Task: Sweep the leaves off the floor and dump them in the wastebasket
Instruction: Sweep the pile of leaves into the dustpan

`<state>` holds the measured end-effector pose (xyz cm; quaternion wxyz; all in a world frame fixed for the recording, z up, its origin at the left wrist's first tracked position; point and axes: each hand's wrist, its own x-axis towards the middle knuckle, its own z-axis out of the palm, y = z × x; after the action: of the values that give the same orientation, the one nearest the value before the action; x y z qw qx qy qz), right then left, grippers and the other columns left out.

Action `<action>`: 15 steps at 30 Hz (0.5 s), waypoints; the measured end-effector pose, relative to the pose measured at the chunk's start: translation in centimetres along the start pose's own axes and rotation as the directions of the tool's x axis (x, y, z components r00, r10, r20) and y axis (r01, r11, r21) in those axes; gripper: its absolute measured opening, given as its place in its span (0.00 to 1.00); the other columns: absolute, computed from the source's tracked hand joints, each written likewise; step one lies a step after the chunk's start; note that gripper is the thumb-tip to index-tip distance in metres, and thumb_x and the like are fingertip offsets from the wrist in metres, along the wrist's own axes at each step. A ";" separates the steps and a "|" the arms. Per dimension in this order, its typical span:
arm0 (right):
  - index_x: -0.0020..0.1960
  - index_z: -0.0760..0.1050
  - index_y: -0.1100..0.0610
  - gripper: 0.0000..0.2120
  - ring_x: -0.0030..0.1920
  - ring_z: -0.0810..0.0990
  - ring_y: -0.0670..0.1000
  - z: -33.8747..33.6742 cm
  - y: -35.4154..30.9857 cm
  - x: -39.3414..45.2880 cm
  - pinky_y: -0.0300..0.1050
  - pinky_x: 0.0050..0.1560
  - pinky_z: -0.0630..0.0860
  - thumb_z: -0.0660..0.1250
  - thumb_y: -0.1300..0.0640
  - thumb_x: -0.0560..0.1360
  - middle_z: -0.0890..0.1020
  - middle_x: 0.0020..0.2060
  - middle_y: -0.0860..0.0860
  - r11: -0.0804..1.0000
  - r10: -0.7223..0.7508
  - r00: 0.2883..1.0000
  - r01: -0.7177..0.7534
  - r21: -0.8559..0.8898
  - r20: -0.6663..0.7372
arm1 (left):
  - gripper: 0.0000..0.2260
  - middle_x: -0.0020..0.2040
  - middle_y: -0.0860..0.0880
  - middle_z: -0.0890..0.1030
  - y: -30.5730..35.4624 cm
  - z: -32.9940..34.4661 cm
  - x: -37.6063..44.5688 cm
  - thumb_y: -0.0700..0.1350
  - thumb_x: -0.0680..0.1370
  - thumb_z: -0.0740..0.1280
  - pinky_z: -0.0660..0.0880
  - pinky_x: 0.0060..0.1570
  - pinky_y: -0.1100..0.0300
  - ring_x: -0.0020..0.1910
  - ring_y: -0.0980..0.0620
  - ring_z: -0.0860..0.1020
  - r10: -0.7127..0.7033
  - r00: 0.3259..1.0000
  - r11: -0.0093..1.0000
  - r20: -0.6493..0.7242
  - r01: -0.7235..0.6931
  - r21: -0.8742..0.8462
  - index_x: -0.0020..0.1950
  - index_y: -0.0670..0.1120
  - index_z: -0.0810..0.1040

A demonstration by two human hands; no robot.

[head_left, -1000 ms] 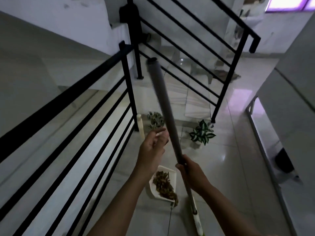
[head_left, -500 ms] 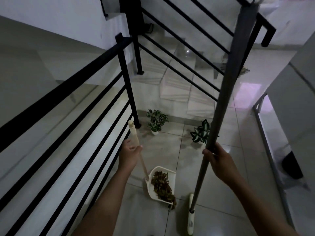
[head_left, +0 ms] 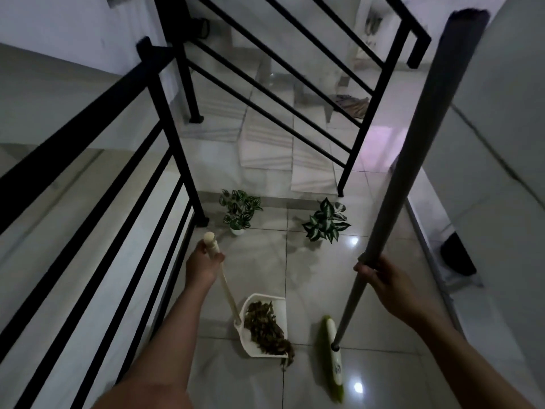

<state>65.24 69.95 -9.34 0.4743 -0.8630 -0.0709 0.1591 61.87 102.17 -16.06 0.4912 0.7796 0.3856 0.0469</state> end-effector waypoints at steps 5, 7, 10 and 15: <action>0.50 0.69 0.49 0.09 0.52 0.76 0.53 -0.1 0.0 0.3 0.54 0.58 0.74 0.60 0.62 0.75 0.76 0.48 0.50 0.998 0.030 0.998 -0.027 0.053 -0.059 | 0.20 0.59 0.36 0.76 -0.5 0.7 0.8 0.42 0.75 0.67 0.66 0.47 0.57 0.59 0.38 0.74 0.033 0.999 0.999 0.036 -0.034 0.034 0.65 0.39 0.68; 0.47 0.68 0.45 0.11 0.54 0.75 0.53 -0.2 0.2 0.1 0.53 0.58 0.73 0.60 0.62 0.76 0.76 0.48 0.50 0.997 0.038 0.997 -0.034 0.062 -0.065 | 0.19 0.58 0.35 0.76 -1.0 0.5 1.0 0.42 0.76 0.66 0.67 0.47 0.55 0.58 0.36 0.74 0.030 0.999 0.999 0.015 -0.030 0.021 0.64 0.38 0.69; 0.48 0.68 0.44 0.11 0.57 0.75 0.55 -0.5 0.7 -0.2 0.57 0.61 0.72 0.60 0.61 0.76 0.77 0.50 0.52 0.996 0.050 0.996 -0.044 0.075 -0.074 | 0.16 0.56 0.33 0.77 -2.1 -0.7 0.7 0.40 0.75 0.66 0.70 0.51 0.51 0.56 0.36 0.75 0.012 0.999 1.000 -0.039 -0.013 -0.019 0.61 0.35 0.70; 0.47 0.68 0.44 0.12 0.57 0.75 0.54 -0.5 0.8 0.0 0.59 0.61 0.72 0.60 0.62 0.76 0.77 0.47 0.48 0.996 0.034 0.998 -0.029 0.090 -0.057 | 0.14 0.54 0.35 0.78 -6.1 -5.0 -0.9 0.40 0.75 0.67 0.72 0.56 0.47 0.56 0.36 0.76 -0.090 0.982 0.987 -0.165 0.065 -0.147 0.59 0.37 0.73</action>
<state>65.43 69.13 -9.77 0.5114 -0.8463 -0.0364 0.1443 55.58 106.55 -18.08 0.5116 0.7203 0.4523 0.1218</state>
